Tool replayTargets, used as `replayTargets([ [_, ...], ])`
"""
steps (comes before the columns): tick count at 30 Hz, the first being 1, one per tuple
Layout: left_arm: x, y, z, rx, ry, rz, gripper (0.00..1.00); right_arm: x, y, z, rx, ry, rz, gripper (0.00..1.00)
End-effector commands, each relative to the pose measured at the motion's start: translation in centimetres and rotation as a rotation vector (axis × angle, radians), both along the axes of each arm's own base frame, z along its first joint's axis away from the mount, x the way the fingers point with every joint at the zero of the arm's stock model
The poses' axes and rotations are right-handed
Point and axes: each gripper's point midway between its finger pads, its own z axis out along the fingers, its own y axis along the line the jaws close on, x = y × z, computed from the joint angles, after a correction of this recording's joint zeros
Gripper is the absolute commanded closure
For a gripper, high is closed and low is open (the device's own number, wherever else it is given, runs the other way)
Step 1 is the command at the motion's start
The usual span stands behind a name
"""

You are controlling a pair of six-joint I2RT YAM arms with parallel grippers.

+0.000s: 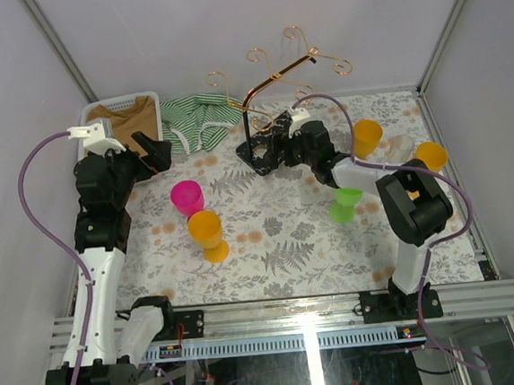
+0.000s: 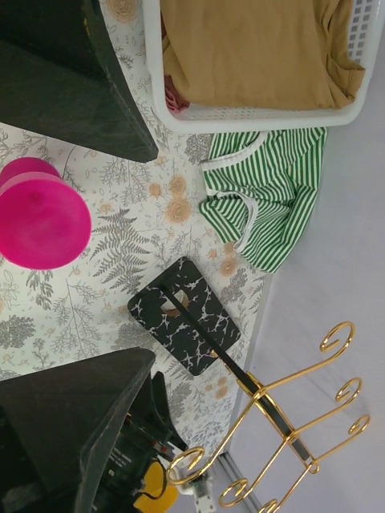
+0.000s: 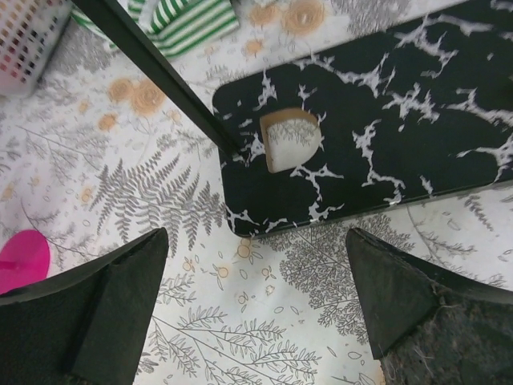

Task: Place the wine glass upside down on the wine glass rack
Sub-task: Move the wine rack to the center of the board.

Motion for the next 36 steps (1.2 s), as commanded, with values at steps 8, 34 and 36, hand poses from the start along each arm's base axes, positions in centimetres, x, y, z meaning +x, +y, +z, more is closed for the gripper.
replayTargets([
  [8, 1.2, 1.1, 0.6, -0.002, -0.083, 0.069, 0.00, 2.9, 3.0, -0.8, 0.053, -0.059, 0.092, 0.00],
  [34, 2.1, 1.8, -1.9, 0.012, -0.067, 0.103, 0.00, 7.0, 7.7, 3.0, 0.263, -0.329, 0.191, 0.00],
  [36, 2.1, 1.8, -2.0, 0.011, -0.066, 0.105, 0.00, 7.0, 7.8, 3.2, 0.260, -0.343, 0.195, 0.00],
])
